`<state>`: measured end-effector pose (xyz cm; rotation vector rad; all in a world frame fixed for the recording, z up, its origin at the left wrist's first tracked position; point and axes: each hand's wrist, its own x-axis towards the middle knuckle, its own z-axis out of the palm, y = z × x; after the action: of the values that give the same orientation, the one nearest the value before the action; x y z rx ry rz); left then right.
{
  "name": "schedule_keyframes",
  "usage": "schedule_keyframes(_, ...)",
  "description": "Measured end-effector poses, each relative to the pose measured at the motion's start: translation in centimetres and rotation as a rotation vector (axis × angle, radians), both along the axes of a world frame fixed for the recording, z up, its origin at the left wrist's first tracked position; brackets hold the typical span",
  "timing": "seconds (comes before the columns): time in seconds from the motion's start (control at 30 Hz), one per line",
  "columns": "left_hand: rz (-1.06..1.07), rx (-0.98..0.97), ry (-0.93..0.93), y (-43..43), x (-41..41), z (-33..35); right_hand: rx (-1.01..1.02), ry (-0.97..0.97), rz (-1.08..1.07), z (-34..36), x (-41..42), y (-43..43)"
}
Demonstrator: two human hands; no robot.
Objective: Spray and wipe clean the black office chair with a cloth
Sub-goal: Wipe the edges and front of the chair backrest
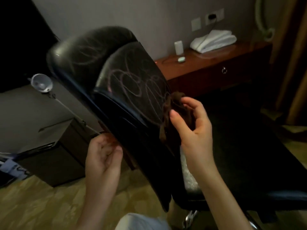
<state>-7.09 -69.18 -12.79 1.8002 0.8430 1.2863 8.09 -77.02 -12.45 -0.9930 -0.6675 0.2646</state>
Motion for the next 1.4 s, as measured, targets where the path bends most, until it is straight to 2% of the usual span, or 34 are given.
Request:
schedule_keyframes(0.2,-0.079,0.095,-0.148,1.5,-0.4,6.1,0.044,-0.424,-0.079,9.0,-1.6,3.6)
schedule_keyframes(0.33,-0.152,0.05,-0.169,1.9,-0.8,7.7,-0.082,-0.662,0.017,9.3,-3.5,5.7)
schedule_keyframes(0.53,-0.208,-0.023,-0.199,2.4,-0.9,8.2,-0.044,-0.645,-0.115,9.3,-1.1,10.0)
schedule_keyframes(0.67,-0.218,-0.058,-0.163,2.3,-1.2,8.5,-0.212,-0.586,-0.149,8.7,3.1,14.5)
schedule_keyframes(0.77,-0.221,-0.038,-0.136,2.3,-1.5,8.7,-0.326,-0.503,-0.097,7.9,5.1,15.6)
schedule_keyframes(0.83,-0.231,-0.027,-0.134,2.2,-1.7,8.9,-0.268,-0.498,-0.086,8.6,4.9,13.9)
schedule_keyframes(0.9,-0.224,-0.011,-0.168,2.3,-1.8,9.2,-0.118,-0.515,-0.059,9.9,3.4,10.5)
schedule_keyframes(1.03,-0.19,0.022,-0.288,2.7,-1.4,10.2,0.13,-0.769,0.051,12.2,-1.5,4.2)
schedule_keyframes(1.13,-0.218,-0.019,-0.371,2.7,-1.1,10.7,0.118,-0.925,0.092,12.8,-3.6,4.4)
schedule_keyframes(1.4,-0.257,-0.082,-0.38,2.5,-1.0,11.1,0.124,-0.953,0.033,14.9,-2.7,10.3)
